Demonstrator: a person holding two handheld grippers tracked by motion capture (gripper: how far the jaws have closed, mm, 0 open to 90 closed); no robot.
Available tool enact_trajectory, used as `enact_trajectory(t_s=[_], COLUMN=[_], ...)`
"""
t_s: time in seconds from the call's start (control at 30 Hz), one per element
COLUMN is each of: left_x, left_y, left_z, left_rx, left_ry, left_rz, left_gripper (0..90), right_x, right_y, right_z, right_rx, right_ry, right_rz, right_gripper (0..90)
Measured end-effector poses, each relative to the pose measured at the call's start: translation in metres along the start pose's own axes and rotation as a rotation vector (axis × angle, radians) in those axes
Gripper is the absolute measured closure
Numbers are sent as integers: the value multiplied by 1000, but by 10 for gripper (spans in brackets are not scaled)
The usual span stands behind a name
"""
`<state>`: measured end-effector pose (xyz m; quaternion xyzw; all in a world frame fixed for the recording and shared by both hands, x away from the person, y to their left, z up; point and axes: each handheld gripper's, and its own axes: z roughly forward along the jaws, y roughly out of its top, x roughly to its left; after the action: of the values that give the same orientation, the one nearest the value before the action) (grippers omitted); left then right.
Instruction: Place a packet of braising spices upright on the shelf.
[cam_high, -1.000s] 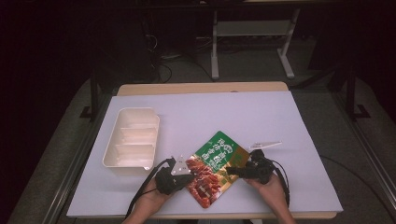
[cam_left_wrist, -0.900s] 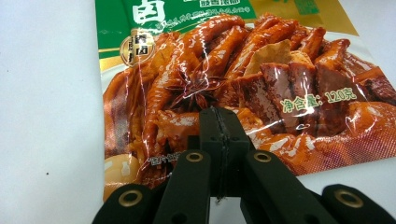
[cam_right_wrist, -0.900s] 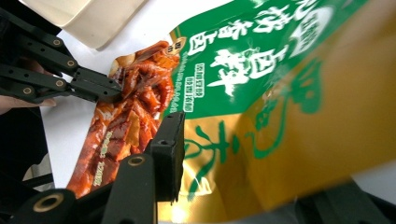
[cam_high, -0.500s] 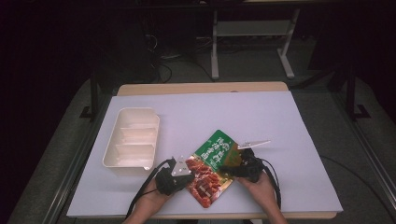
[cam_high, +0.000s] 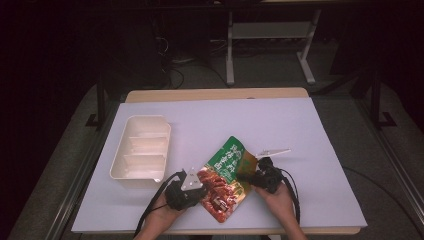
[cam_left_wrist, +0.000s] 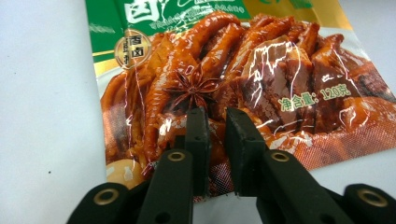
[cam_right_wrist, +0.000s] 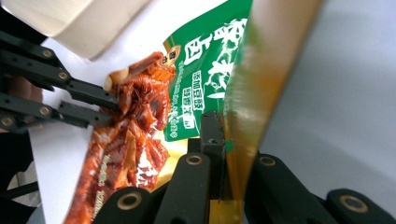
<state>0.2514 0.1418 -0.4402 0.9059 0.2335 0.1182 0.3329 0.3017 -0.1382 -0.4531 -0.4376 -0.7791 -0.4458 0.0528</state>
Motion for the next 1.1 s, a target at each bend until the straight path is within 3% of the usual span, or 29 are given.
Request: enact_trajectory(t_s=[0.5, 0.87, 1.1], left_x=[-5, -11, -13], left_y=[-7, -14, -17], left_z=[-21, -34, -39], left_rx=[-83, -121, -131], left_ry=[-29, -50, -64], left_rz=[-19, -30, -16], left_gripper=[736, 713, 691], right_x=[12, 28, 40], right_y=[22, 40, 51], right_z=[-20, -38, -44], right_rx=[-59, -85, -85], right_ry=[30, 16, 15], right_rz=[-50, -126, -180], right_gripper=[894, 895, 896])
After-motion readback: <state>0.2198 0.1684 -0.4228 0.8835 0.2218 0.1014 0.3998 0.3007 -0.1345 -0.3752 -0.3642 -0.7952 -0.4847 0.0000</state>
